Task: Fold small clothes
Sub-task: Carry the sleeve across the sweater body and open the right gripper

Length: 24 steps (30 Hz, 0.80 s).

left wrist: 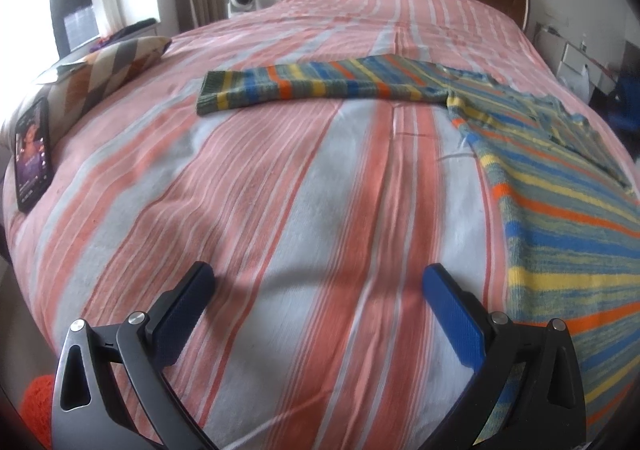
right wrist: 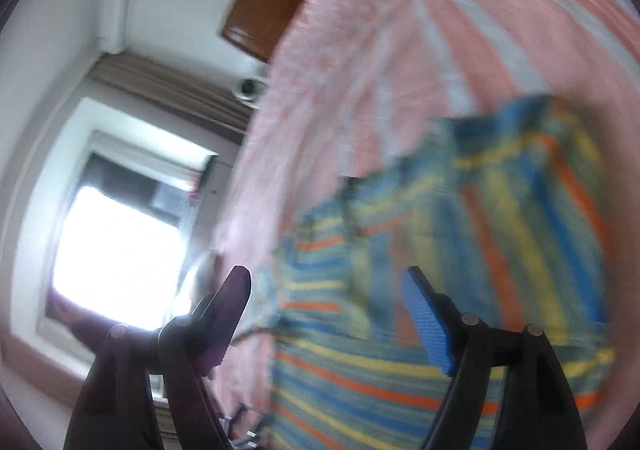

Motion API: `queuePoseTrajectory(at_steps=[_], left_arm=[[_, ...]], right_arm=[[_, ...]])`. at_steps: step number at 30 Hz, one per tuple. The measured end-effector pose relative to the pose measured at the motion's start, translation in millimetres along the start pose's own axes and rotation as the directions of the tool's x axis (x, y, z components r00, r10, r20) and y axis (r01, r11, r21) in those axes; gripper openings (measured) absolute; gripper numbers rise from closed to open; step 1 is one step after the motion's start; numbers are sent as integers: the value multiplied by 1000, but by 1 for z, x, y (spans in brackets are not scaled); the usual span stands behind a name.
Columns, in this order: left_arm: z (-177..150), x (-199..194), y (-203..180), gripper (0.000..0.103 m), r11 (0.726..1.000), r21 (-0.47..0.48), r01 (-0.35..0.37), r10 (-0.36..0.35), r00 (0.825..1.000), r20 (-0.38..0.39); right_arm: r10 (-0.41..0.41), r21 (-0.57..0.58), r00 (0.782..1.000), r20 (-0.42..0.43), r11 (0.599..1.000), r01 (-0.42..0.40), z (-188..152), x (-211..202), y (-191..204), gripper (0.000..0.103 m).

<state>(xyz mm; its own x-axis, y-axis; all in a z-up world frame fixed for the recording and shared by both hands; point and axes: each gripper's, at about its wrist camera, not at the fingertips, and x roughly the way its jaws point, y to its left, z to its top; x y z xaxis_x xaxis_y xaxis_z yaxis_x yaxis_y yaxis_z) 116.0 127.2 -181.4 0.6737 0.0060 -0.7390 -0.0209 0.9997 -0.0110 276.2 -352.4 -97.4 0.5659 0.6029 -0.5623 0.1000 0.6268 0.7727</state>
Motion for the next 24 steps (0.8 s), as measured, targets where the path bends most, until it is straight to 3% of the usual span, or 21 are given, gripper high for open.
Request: queuePoseTrajectory(at_steps=[3,4,6,7,8,11,14,19,24], left_arm=[[-1,0,-1,103,1000,4,-7,7,1000,2],[-1,1,-1,103,1000,3,-7,7,1000,2],[-1,1,-2,103,1000,5,-8,8,1000,3],[-1,0,-2,103,1000,6,-12,12,1000,4],[-1,0,-2,103,1000,7,-14,14,1000,6],[-2,1,-4,103,1000,11,-23,23,1000,10],[-3,0,-4,103,1000,13,-28,28,1000,14],[-4,0,-4,103,999,14,-29,29,999,14],[-5,-1,-4,103,1000,15,-27,27,1000,11]], right_arm=[[-179,34,984,-18,983,180,1,-18,-49,78],[-271,37,962,-19,962,271,2,-25,-68,77],[-453,6,891,24,892,453,-3,-53,-92,76],[-495,-21,867,56,867,497,-9,-66,-98,76],[-509,-46,857,85,857,514,-14,-81,-99,76],[-456,-118,882,121,875,469,-39,-119,-88,76],[-420,-237,897,139,865,441,-78,-138,-61,76],[-443,-387,861,250,769,509,-176,-146,-27,76],[-402,-373,876,268,795,479,-258,-136,-11,76]])
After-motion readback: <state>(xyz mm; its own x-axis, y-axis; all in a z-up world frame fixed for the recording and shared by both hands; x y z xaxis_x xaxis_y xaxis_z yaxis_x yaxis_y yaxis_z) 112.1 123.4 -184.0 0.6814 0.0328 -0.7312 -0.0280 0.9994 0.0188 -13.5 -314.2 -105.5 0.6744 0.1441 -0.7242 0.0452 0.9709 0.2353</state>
